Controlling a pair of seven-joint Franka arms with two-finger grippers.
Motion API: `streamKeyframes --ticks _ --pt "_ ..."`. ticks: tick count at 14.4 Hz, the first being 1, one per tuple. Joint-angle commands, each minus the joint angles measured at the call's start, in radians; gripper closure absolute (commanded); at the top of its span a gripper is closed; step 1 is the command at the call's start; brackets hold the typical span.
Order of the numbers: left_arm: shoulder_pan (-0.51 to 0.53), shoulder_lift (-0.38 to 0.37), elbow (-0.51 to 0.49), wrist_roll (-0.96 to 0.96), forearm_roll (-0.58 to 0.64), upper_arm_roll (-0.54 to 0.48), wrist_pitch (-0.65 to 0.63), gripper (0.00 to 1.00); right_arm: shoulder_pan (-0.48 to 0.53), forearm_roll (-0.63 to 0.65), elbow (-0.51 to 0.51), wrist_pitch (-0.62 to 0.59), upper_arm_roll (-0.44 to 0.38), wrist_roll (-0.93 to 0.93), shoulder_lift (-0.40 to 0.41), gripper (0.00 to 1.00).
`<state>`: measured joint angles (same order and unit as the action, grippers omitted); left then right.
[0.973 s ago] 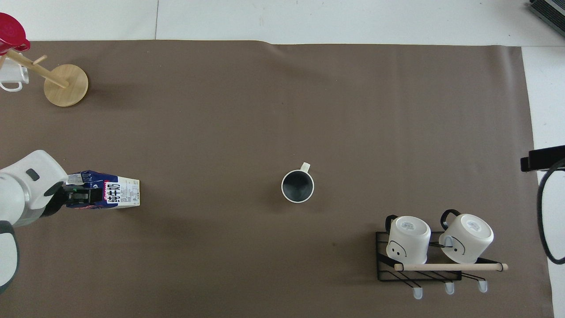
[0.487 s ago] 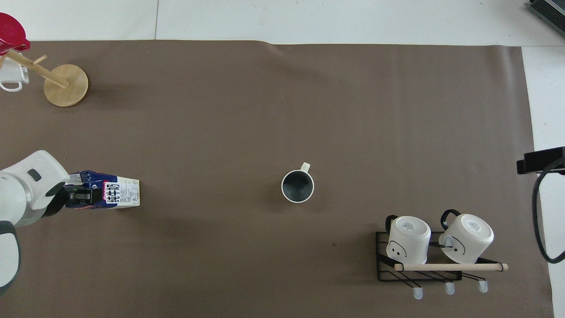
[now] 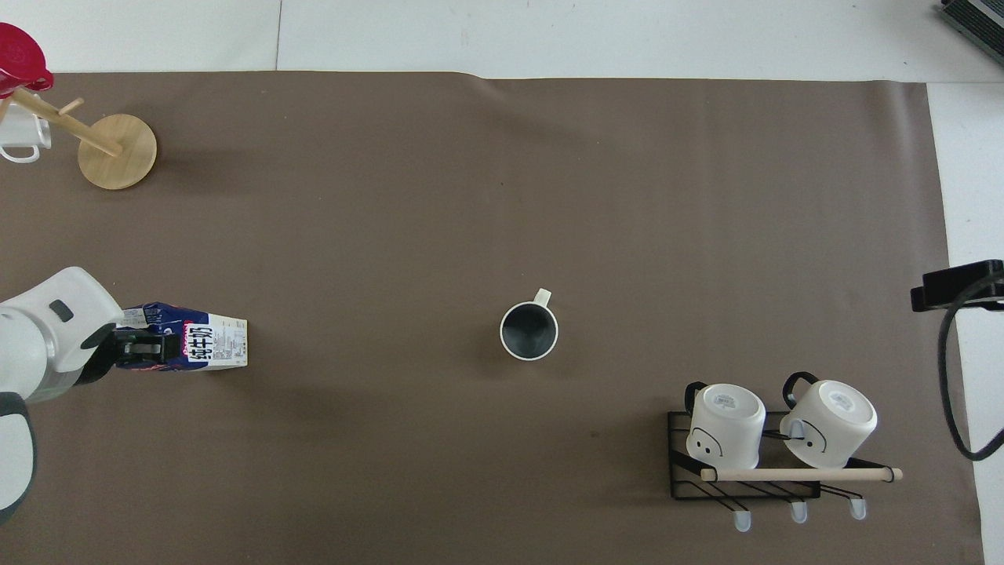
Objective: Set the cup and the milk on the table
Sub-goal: 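Lift and carry the milk carton toward the white mug with the left gripper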
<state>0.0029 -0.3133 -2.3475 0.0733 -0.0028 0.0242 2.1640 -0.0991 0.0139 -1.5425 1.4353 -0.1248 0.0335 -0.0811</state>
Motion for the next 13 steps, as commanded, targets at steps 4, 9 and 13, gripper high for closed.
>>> streamKeyframes --ticks 4,9,13 --pt "-0.004 -0.007 0.028 0.010 -0.005 0.002 -0.023 0.53 0.007 -0.025 -0.001 0.011 -0.001 -0.020 0.011 0.00" --pt "-0.085 0.023 0.143 -0.131 -0.006 0.008 -0.125 0.56 0.007 -0.005 -0.001 0.031 -0.001 -0.018 0.009 0.00" --pt "-0.240 0.066 0.213 -0.346 -0.003 0.011 -0.156 0.58 0.007 0.003 -0.002 0.042 -0.001 -0.018 0.007 0.00"
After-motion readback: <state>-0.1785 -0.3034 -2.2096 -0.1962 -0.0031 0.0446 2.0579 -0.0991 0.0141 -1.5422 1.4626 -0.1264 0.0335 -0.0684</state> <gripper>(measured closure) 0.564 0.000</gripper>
